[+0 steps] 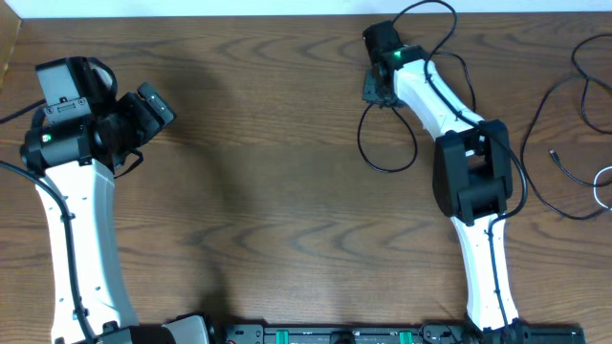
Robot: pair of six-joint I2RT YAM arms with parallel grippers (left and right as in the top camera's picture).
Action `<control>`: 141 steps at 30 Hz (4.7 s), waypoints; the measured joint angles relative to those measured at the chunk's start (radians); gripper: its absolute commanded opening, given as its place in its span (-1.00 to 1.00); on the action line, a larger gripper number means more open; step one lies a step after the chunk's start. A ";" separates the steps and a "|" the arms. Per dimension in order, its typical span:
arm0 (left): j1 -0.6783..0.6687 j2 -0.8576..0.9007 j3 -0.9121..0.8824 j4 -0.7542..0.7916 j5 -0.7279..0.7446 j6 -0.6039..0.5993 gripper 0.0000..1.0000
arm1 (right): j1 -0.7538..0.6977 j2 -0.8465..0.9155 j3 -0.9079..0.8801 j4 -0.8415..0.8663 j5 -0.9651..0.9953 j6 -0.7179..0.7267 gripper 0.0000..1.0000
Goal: Untangle cables
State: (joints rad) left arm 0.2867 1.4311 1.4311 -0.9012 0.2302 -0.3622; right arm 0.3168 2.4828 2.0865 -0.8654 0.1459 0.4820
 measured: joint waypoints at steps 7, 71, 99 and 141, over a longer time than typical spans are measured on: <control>0.000 0.000 0.000 0.000 0.000 0.000 0.93 | -0.014 -0.002 0.023 -0.143 -0.115 -0.118 -0.98; 0.000 0.000 0.000 0.018 0.000 0.000 0.93 | -0.932 -0.694 0.404 -0.289 -0.078 -0.462 -0.98; 0.000 0.000 0.000 0.014 0.000 0.000 0.93 | -0.887 -0.504 0.381 -0.505 -0.139 -0.503 0.96; 0.000 0.000 0.000 0.003 0.000 0.000 0.93 | -0.122 -0.524 -0.577 -0.453 -0.077 0.047 0.14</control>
State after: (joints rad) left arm 0.2863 1.4311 1.4311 -0.8978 0.2306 -0.3618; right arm 0.1944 1.9587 1.5097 -1.3182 0.0685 0.5293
